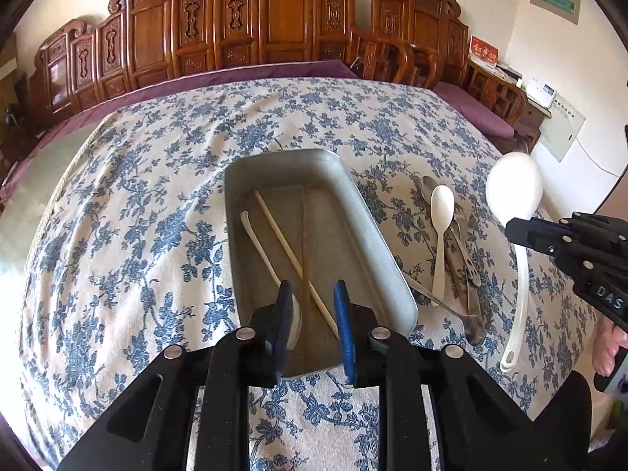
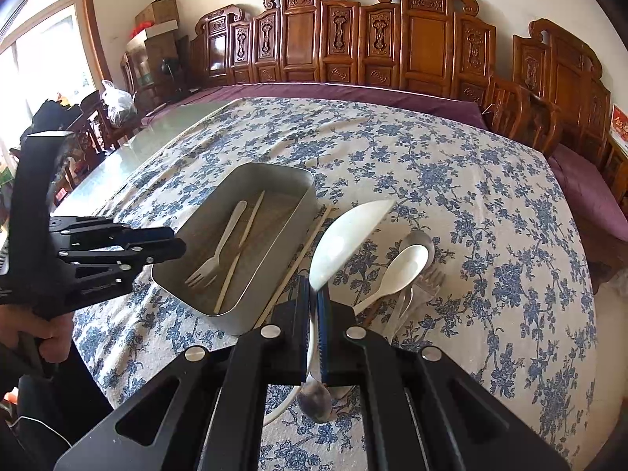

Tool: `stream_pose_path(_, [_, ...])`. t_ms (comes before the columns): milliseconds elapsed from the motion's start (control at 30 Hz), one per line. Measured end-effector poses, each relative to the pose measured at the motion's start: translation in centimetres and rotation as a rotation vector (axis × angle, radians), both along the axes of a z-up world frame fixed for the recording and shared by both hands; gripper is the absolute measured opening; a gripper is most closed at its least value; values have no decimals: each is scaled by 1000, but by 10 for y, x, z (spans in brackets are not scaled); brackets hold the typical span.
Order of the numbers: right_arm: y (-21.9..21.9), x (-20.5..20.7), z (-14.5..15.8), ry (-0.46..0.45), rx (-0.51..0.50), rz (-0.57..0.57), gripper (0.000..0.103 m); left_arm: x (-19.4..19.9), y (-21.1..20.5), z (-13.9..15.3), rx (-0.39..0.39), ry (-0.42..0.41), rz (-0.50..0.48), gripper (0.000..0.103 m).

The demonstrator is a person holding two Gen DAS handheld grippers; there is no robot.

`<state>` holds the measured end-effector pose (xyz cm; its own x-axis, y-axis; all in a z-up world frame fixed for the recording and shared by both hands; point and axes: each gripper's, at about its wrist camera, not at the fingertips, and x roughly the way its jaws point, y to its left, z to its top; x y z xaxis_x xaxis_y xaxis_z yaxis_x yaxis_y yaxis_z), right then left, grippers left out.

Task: Organize utensils
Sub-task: 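Lower the white spoon into the grey tray and open the right tool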

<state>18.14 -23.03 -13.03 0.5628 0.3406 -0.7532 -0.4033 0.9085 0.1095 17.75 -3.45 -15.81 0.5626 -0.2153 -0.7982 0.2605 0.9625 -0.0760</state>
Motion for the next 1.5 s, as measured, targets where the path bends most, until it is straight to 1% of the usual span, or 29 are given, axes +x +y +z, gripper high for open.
stream_pose_path(33, [0, 0, 1, -1, -3, -2, 5, -3, 3, 3, -2, -3, 3, 22])
stream_pose_path(100, [2, 1, 3, -3, -8, -3, 5, -7, 9, 7, -7, -11, 10, 30])
stream_pose_path(333, [27, 18, 13, -18, -19, 19, 5, -22, 42, 21, -2, -42, 55, 42])
stream_pose_path(367, [32, 22, 15, -21, -25, 26, 5, -22, 46, 22, 0, -46, 62, 50])
stream_pose_path(400, [37, 26, 16, -25, -31, 31, 5, -23, 51, 24, -1, -51, 70, 55])
stream_pose_path(433, [44, 31, 18, -30, -39, 41, 5, -23, 56, 25, -3, -57, 77, 56])
stream_pose_path(467, [50, 37, 19, -34, -44, 49, 5, -23, 60, 26, -3, -60, 80, 59])
stream_pose_path(500, [57, 43, 20, -35, -48, 54, 5, -24, 65, 27, -2, -62, 85, 64])
stream_pose_path(567, [68, 52, 22, -37, -49, 62, 5, -24, 72, 28, -4, -69, 92, 69])
stream_pose_path(767, [97, 76, 21, -34, -47, 85, 5, -25, 88, 26, -11, -73, 111, 70])
stream_pose_path(933, [116, 89, -1, -4, -80, 107, 5, -23, 94, 23, -19, -72, 120, 70])
stream_pose_path(1100, [124, 100, -22, 32, -89, 107, 5, -23, 95, 21, -22, -76, 120, 70])
stream_pose_path(1233, [136, 101, -41, 71, -111, 146, 5, -22, 93, 20, -18, -78, 119, 70])
stream_pose_path(1500, [144, 101, -57, 106, -100, 171, 6, -21, 89, 18, -5, -76, 117, 70])
